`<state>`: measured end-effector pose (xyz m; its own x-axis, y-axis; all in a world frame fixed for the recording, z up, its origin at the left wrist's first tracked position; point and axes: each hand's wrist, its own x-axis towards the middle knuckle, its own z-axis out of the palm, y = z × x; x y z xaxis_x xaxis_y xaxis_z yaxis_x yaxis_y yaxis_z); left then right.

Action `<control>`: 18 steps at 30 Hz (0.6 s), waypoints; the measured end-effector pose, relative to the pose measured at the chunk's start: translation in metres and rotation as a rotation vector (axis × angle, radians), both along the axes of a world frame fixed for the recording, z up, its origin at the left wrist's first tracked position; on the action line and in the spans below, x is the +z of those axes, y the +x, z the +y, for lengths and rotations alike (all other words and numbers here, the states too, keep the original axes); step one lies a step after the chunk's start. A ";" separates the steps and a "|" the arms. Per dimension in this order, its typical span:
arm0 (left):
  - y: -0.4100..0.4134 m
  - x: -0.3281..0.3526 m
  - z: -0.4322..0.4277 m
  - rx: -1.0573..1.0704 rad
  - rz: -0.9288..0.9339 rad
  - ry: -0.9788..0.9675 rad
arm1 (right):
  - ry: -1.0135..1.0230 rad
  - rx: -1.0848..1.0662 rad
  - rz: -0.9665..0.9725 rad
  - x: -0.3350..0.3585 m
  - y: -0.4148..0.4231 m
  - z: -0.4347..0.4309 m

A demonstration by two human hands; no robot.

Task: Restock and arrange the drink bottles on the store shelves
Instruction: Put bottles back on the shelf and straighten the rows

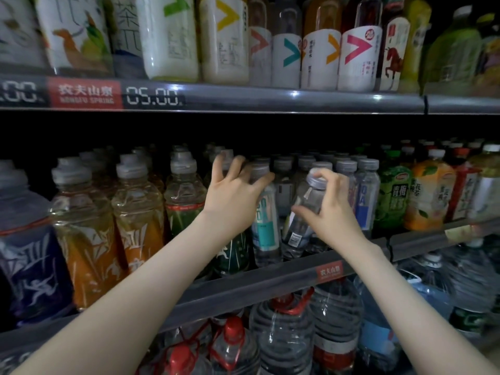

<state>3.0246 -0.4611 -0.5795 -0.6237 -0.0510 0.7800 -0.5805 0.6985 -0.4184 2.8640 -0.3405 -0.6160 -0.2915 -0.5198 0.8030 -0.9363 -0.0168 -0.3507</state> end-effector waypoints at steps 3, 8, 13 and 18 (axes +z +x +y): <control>0.004 0.002 0.006 0.030 -0.045 0.107 | -0.103 0.026 -0.190 -0.007 -0.008 0.011; 0.002 -0.002 0.010 0.111 -0.120 0.193 | -0.096 0.144 -0.376 -0.006 -0.016 0.021; -0.003 -0.005 0.015 0.129 -0.130 0.249 | -0.009 0.206 -0.300 0.005 -0.014 0.020; -0.013 -0.008 0.024 0.118 -0.152 0.285 | 0.213 0.119 -0.142 0.013 0.004 0.013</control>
